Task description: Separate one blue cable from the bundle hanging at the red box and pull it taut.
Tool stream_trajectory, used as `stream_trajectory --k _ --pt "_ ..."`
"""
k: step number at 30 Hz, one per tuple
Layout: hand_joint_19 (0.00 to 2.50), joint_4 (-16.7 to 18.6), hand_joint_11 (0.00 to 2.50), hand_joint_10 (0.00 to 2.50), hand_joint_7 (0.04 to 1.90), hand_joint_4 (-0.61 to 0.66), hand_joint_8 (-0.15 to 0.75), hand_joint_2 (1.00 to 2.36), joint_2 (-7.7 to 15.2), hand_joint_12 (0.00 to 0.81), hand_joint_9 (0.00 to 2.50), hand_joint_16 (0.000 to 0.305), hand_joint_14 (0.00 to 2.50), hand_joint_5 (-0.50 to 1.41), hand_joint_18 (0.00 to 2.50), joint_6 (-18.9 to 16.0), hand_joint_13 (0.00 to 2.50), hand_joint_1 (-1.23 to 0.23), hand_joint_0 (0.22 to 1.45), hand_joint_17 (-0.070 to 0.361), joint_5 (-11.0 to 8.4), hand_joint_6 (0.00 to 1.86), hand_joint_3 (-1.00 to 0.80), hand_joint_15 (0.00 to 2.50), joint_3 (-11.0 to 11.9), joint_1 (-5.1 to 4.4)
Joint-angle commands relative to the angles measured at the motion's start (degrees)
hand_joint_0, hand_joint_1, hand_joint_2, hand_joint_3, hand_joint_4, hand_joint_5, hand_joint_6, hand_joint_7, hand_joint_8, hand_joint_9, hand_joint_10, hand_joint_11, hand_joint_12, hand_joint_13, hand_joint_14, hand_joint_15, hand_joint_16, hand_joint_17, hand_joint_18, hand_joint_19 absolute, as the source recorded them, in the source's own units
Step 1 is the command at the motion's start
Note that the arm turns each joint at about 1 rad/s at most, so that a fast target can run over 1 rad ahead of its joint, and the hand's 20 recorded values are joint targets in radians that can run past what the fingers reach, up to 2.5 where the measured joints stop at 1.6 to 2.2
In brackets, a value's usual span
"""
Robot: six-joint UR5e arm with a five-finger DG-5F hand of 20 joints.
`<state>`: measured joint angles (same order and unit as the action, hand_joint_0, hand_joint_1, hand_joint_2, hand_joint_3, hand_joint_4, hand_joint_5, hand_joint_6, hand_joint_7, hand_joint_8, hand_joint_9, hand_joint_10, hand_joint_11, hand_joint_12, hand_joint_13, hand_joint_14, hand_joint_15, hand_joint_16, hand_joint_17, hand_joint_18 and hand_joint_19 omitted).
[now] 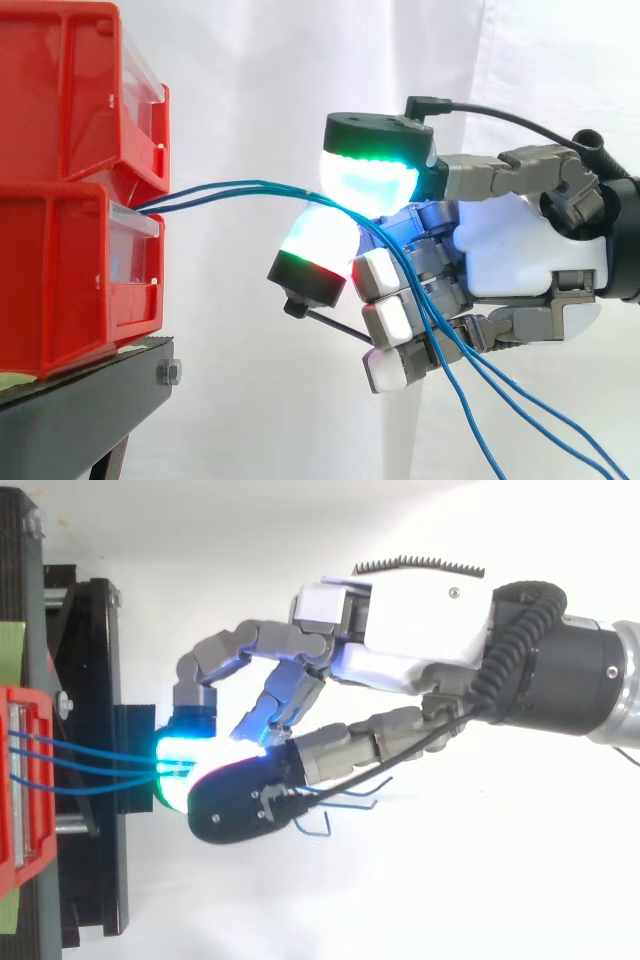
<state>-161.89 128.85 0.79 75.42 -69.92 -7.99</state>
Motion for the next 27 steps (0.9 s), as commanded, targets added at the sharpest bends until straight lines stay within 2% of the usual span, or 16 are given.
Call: stream_trajectory --k 1,3,7,9,10,12,13,15,17,22,27 --pt "0.41 0.0 0.67 0.02 1.03 0.20 0.331 1.01 0.0 0.393 0.98 0.037 0.02 -0.20 0.86 0.1 1.10 -0.87 0.76 0.084 -0.01 0.80 -0.39 0.52 0.0 -0.01" --pt "0.41 0.0 0.68 0.02 1.01 0.23 0.330 1.00 0.0 0.392 0.98 0.037 0.02 -0.21 0.87 0.1 1.09 -0.87 0.75 0.084 -0.01 0.83 -0.50 0.52 0.0 -0.01" --pt "0.44 0.0 0.69 0.02 1.03 0.23 0.339 1.00 0.0 0.391 1.02 0.037 0.02 -0.20 0.87 0.1 1.10 -0.80 0.62 0.083 -0.09 0.83 -0.50 0.54 0.0 -0.01" --pt "0.46 0.0 0.68 0.02 1.06 0.23 0.364 1.00 0.0 0.398 1.09 0.038 0.02 -0.17 0.90 0.2 1.14 -0.64 0.56 0.086 -0.09 0.82 -0.50 0.53 0.0 -0.01" --pt "0.45 0.0 0.68 0.02 1.07 0.23 0.366 1.00 0.0 0.394 1.10 0.039 0.02 -0.17 0.91 0.2 1.14 -0.61 0.55 0.087 -0.09 0.82 -0.50 0.54 0.0 -0.01" --pt "0.48 0.0 0.68 0.02 1.10 0.21 0.358 1.00 0.0 0.384 1.14 0.037 0.02 -0.15 0.91 0.2 1.16 -0.49 0.61 0.084 -0.09 0.79 -0.50 0.54 0.0 -0.01" --pt "0.49 0.0 0.68 0.02 1.10 0.21 0.358 1.00 0.0 0.384 1.14 0.037 0.02 -0.15 0.91 0.2 1.16 -0.49 0.62 0.083 -0.09 0.79 -0.50 0.54 0.0 -0.01" --pt "0.49 0.0 0.70 0.02 1.11 0.19 0.371 1.02 0.0 0.392 1.14 0.039 0.02 -0.15 0.91 0.2 1.15 -0.47 0.64 0.087 -0.09 0.78 -0.27 0.55 0.0 -0.01" --pt "0.50 0.0 0.69 0.02 1.12 0.19 0.375 1.02 0.0 0.390 1.13 0.039 0.02 -0.15 0.91 0.2 1.17 -0.48 0.64 0.088 -0.09 0.77 -0.18 0.56 0.0 -0.01" --pt "0.47 0.0 0.69 0.02 1.09 0.23 0.394 1.02 -0.1 0.405 1.15 0.041 0.02 -0.14 0.94 0.2 1.19 -0.53 0.64 0.093 -0.09 0.75 -0.09 0.54 0.0 -0.01" --pt "0.46 0.0 0.70 0.02 1.30 0.26 0.382 1.03 0.0 0.391 1.17 0.037 0.02 -0.11 0.93 0.2 1.20 -0.68 0.69 0.084 -0.09 0.60 -0.03 0.55 0.0 -0.01"
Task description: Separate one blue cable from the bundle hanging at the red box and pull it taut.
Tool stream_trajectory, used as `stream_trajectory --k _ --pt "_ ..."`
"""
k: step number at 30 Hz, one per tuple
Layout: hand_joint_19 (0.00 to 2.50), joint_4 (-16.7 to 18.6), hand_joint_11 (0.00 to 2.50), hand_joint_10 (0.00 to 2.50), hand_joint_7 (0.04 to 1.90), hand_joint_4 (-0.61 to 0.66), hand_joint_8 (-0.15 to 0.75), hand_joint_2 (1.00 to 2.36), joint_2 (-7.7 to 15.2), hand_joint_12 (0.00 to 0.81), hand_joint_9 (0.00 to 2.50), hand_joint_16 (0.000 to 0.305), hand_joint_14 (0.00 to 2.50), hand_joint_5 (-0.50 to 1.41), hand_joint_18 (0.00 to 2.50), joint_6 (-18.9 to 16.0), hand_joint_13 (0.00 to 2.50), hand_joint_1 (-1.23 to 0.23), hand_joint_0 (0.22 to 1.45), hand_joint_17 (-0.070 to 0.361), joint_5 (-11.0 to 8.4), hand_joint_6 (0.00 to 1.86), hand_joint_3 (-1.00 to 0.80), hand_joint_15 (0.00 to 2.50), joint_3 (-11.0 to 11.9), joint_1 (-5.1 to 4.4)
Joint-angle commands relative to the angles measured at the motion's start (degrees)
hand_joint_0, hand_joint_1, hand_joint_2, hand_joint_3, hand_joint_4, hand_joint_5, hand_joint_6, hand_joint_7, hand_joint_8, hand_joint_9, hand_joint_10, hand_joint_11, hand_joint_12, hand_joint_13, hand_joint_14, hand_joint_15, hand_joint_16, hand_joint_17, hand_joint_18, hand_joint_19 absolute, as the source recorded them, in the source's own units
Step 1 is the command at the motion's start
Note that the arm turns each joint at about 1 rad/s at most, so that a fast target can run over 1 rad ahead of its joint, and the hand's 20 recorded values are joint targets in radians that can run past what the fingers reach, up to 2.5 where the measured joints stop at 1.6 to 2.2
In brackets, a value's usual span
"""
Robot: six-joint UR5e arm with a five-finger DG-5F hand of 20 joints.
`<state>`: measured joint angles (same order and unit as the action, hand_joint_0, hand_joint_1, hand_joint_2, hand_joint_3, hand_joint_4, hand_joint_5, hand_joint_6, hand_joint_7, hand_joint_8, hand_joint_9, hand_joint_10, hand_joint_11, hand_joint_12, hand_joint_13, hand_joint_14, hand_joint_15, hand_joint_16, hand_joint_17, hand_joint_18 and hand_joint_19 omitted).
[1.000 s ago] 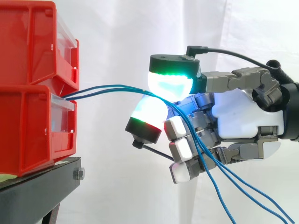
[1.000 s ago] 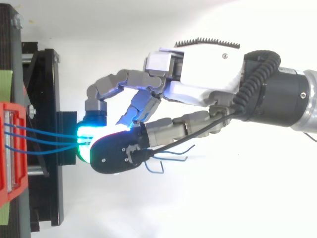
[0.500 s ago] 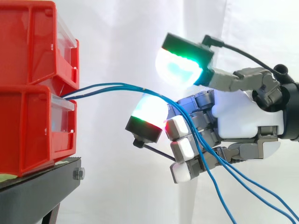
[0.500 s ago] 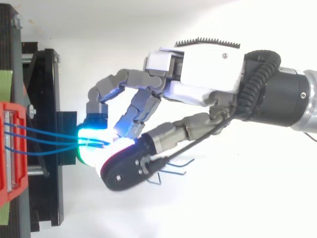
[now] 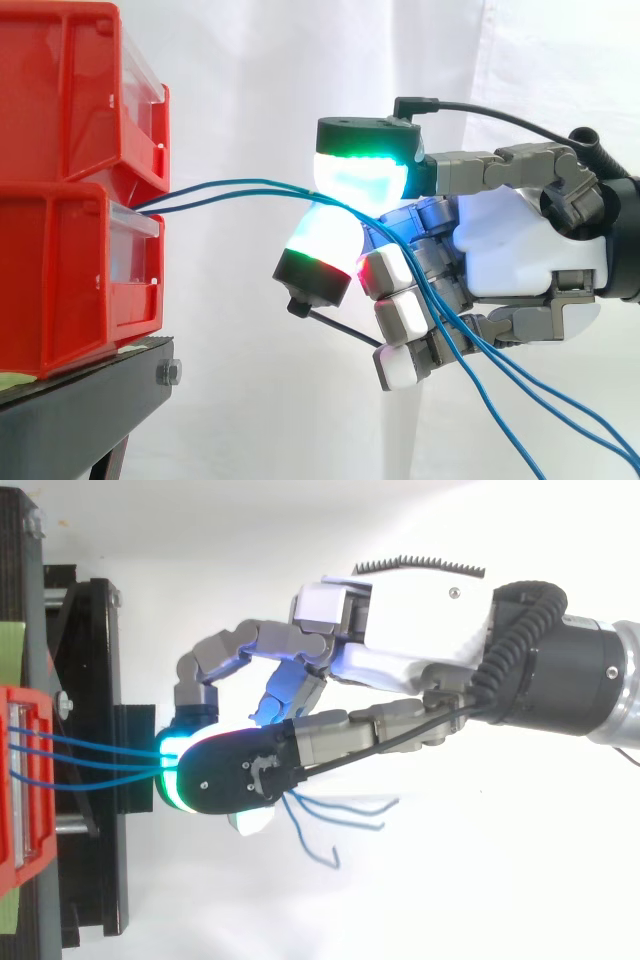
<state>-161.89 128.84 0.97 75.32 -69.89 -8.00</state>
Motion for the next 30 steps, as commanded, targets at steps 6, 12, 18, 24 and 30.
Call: stream_trajectory --k 6,12,18,24,30 --pt "0.46 0.2 0.72 0.02 1.29 0.26 0.370 1.02 0.0 0.388 1.16 0.035 0.02 -0.12 0.91 0.1 1.20 -0.76 0.70 0.079 -0.97 0.60 -0.08 0.56 0.0 0.00" --pt "0.45 0.2 0.72 0.02 1.25 0.24 0.367 1.02 0.0 0.388 1.15 0.036 0.02 -0.13 0.91 0.0 1.19 -0.81 0.68 0.080 -1.05 0.64 -0.19 0.56 -0.1 0.00" --pt "0.45 0.2 0.75 0.02 1.10 0.23 0.354 1.01 0.0 0.388 1.11 0.036 0.02 -0.16 0.90 -0.1 1.15 -0.87 0.74 0.080 -1.14 0.71 -0.31 0.55 -0.1 -0.18" --pt "0.44 0.2 0.76 0.02 1.05 0.19 0.337 1.01 0.0 0.377 1.08 0.034 0.02 -0.18 0.86 -0.1 1.13 -0.94 0.83 0.075 -1.14 0.81 -0.44 0.56 0.0 -0.27" --pt "0.42 0.2 0.78 0.02 1.06 0.23 0.338 1.00 0.0 0.377 1.08 0.033 0.02 -0.18 0.89 -0.3 1.13 -0.91 0.72 0.075 -1.14 0.82 -0.50 0.56 0.0 -0.27"
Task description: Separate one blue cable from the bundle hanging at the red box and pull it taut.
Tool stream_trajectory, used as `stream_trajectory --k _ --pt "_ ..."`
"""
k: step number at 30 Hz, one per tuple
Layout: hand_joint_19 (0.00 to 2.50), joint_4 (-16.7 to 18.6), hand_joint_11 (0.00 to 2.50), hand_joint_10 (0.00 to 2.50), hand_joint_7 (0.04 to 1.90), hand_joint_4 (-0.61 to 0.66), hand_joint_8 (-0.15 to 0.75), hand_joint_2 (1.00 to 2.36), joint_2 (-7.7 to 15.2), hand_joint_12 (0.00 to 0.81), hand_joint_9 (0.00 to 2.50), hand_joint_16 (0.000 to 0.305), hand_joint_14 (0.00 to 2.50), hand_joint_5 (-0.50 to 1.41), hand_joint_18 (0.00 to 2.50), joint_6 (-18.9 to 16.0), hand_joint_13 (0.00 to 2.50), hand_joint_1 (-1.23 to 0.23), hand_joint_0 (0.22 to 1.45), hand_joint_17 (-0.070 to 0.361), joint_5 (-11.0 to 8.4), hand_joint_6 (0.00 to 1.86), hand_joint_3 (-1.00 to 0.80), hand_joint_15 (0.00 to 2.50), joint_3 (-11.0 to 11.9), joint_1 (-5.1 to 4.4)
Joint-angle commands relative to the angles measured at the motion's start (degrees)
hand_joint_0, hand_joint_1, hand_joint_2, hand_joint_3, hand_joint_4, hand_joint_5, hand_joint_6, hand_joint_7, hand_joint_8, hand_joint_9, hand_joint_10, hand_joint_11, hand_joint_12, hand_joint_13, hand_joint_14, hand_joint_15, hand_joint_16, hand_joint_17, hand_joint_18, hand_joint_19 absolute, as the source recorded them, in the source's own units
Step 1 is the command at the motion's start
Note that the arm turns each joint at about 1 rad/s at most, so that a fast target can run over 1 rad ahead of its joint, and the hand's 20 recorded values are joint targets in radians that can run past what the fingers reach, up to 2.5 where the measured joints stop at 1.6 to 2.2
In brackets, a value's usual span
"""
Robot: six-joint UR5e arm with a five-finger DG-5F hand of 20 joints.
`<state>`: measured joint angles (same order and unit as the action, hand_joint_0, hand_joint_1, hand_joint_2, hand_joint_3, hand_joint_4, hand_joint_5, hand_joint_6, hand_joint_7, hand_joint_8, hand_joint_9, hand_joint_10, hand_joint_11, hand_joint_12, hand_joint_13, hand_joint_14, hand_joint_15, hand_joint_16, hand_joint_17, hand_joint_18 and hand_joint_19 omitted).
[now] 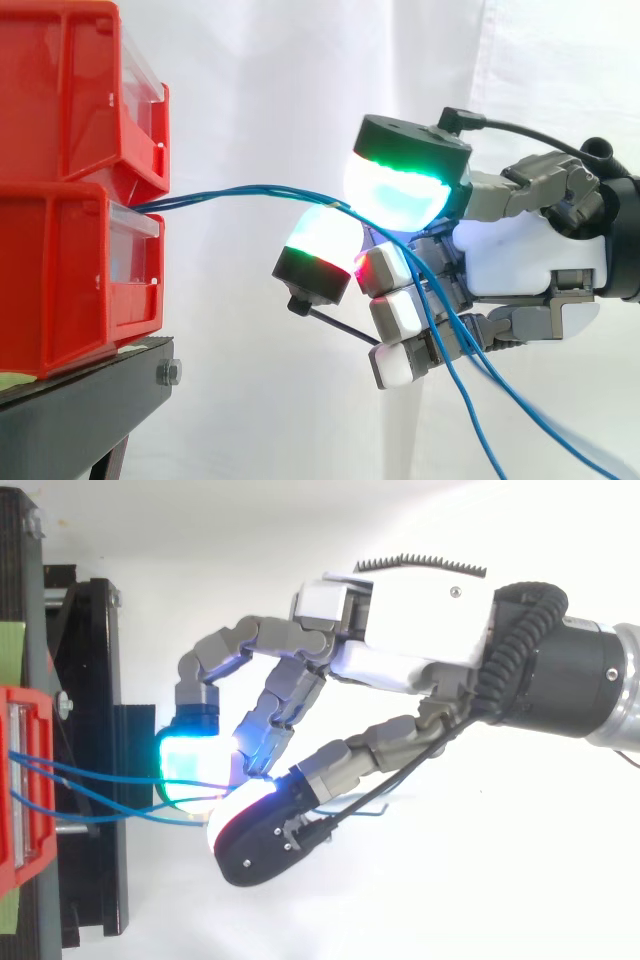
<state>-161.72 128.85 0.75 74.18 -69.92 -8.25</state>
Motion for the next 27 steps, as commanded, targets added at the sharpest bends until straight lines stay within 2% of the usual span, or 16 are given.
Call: stream_trajectory --k 1,9,14,17,19,21,23,26,27 --pt "0.44 -0.1 0.77 0.02 1.06 0.23 0.339 1.00 0.0 0.374 1.09 0.033 0.02 -0.18 0.89 0.0 1.13 -0.90 0.70 0.075 0.00 0.81 -0.50 0.56 0.0 -0.01" --pt "0.49 0.0 0.76 0.02 1.12 0.22 0.356 1.00 0.0 0.381 1.15 0.035 0.02 -0.15 0.90 0.0 1.15 -0.71 0.61 0.079 0.00 0.78 -0.50 0.57 0.0 -0.01" --pt "0.50 -0.1 0.76 0.02 1.12 0.22 0.364 1.00 0.0 0.394 1.16 0.038 0.02 -0.15 0.93 -0.1 1.16 -0.72 0.56 0.086 0.00 0.77 -0.50 0.58 0.0 0.07" --pt "0.51 0.0 0.77 0.02 1.17 0.19 0.359 1.00 0.0 0.391 1.18 0.037 0.02 -0.14 0.93 -0.1 1.17 -0.69 0.63 0.083 0.00 0.76 -0.50 0.58 0.0 -0.01" --pt "0.51 -0.1 0.78 0.02 1.17 0.17 0.360 1.00 0.0 0.391 1.17 0.037 0.02 -0.14 0.93 -0.1 1.17 -0.70 0.65 0.084 0.00 0.77 -0.45 0.58 0.0 -0.01" --pt "0.52 0.0 0.77 0.02 1.16 0.12 0.366 1.02 0.0 0.398 1.15 0.038 0.02 -0.16 0.94 -0.1 1.17 -0.75 0.62 0.086 0.00 0.83 -0.24 0.59 0.0 -0.01" --pt "0.52 0.0 0.78 0.02 1.21 0.08 0.369 1.02 0.0 0.402 1.14 0.039 0.02 -0.17 0.94 -0.1 1.17 -0.77 0.61 0.088 0.00 0.84 -0.17 0.58 0.0 -0.01" --pt "0.52 0.0 0.79 0.02 1.20 0.05 0.367 1.02 0.0 0.407 1.11 0.041 0.02 -0.18 0.94 0.0 1.15 -0.84 0.64 0.091 0.00 0.86 -0.15 0.59 0.0 -0.01" --pt "0.51 0.0 0.80 0.02 1.21 0.06 0.363 1.02 0.0 0.406 1.09 0.041 0.02 -0.19 0.94 0.1 1.13 -0.89 0.66 0.093 0.00 0.87 -0.21 0.59 0.0 -0.01"
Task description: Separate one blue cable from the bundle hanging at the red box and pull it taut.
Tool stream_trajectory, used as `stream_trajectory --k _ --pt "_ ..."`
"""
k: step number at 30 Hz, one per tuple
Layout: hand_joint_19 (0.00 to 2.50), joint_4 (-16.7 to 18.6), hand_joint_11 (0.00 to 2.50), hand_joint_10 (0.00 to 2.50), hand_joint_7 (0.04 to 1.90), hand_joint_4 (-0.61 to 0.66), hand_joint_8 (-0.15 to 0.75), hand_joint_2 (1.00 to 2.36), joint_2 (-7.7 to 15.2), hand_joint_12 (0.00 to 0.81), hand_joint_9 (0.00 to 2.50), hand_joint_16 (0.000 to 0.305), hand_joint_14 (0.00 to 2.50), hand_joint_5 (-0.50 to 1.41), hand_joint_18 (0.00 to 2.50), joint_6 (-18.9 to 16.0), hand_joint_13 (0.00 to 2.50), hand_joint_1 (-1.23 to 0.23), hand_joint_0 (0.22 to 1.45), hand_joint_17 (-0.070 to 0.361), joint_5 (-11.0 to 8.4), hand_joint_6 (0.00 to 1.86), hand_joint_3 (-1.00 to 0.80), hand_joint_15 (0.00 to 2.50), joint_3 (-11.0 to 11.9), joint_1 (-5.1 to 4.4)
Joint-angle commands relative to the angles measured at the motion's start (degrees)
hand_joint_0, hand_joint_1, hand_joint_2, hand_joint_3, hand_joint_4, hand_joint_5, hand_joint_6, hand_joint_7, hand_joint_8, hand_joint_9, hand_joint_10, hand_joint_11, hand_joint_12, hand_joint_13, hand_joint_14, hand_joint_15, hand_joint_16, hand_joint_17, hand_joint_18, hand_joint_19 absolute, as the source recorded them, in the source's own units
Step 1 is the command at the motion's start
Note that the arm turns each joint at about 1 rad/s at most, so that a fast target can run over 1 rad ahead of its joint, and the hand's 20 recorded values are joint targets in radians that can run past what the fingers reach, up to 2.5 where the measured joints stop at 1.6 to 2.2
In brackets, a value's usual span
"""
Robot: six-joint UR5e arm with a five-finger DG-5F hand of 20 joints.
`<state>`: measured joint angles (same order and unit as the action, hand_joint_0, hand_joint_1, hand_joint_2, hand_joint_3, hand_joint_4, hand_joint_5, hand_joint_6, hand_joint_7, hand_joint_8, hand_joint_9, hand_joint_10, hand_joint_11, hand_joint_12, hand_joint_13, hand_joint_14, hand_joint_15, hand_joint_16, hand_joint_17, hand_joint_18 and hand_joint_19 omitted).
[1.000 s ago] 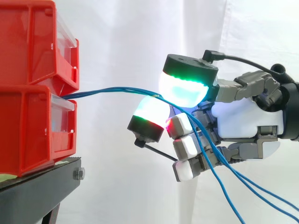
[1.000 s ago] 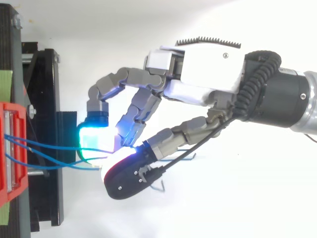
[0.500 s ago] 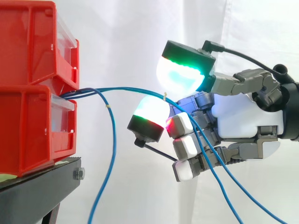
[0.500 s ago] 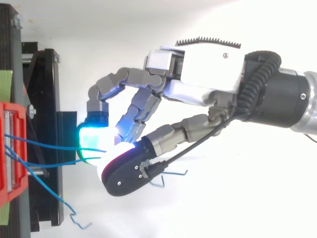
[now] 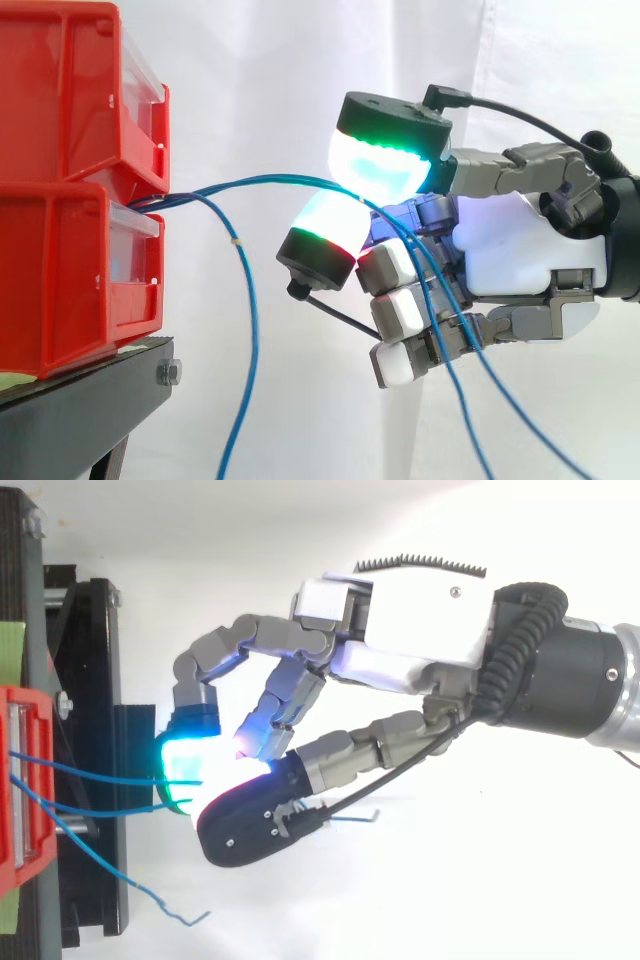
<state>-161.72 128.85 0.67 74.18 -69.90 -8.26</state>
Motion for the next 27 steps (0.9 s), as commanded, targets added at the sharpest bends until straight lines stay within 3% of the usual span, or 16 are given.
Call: stream_trajectory --k 1,3,6,8,12,17,22,25,27 --pt "0.51 0.0 0.80 0.02 1.20 0.07 0.355 1.02 0.0 0.403 1.09 0.041 0.02 -0.19 0.94 0.2 1.12 -0.91 0.67 0.093 0.00 0.87 -0.22 0.59 -0.1 0.09" --pt "0.47 0.0 0.79 0.02 1.19 0.13 0.348 1.00 0.0 0.394 1.06 0.042 0.02 -0.19 0.92 0.2 1.09 -0.95 0.76 0.094 0.00 0.87 -0.50 0.58 -0.1 0.00" --pt "0.46 0.0 0.79 0.02 1.19 0.14 0.341 1.00 0.0 0.388 1.05 0.042 0.02 -0.18 0.92 0.2 1.08 -0.95 0.76 0.094 -0.09 0.86 -0.50 0.58 -0.1 0.00" --pt "0.48 0.0 0.80 0.02 1.19 0.15 0.337 1.00 0.0 0.385 1.06 0.042 0.02 -0.18 0.91 0.1 1.07 -0.94 0.64 0.093 -0.18 0.86 -0.50 0.59 -0.1 0.00" --pt "0.50 -0.1 0.79 0.02 1.15 0.17 0.352 1.00 0.0 0.402 1.09 0.044 0.02 -0.18 0.93 0.1 1.09 -0.85 0.54 0.098 -0.18 0.86 -0.50 0.58 -0.1 0.00" --pt "0.54 0.0 0.77 0.02 1.15 0.17 0.355 1.00 0.0 0.405 1.13 0.044 0.02 -0.17 0.96 0.2 1.11 -0.66 0.56 0.098 -0.18 0.83 -0.50 0.59 0.0 0.00" --pt "0.56 0.0 0.77 0.02 1.18 0.12 0.350 1.00 0.0 0.400 1.12 0.043 0.02 -0.17 0.97 0.3 1.13 -0.78 0.68 0.097 -0.18 0.82 -0.50 0.59 -0.1 0.00" --pt "0.54 0.0 0.80 0.02 1.34 0.02 0.349 1.01 0.0 0.395 1.09 0.044 0.02 -0.18 0.98 0.3 1.11 -0.90 0.73 0.098 -0.18 0.84 -0.36 0.60 0.0 0.00" --pt "0.55 0.0 0.80 0.02 1.28 0.05 0.341 1.02 0.0 0.390 1.07 0.044 0.02 -0.19 0.97 0.3 1.10 -0.97 0.78 0.099 -0.18 0.88 -0.33 0.60 0.0 0.00"
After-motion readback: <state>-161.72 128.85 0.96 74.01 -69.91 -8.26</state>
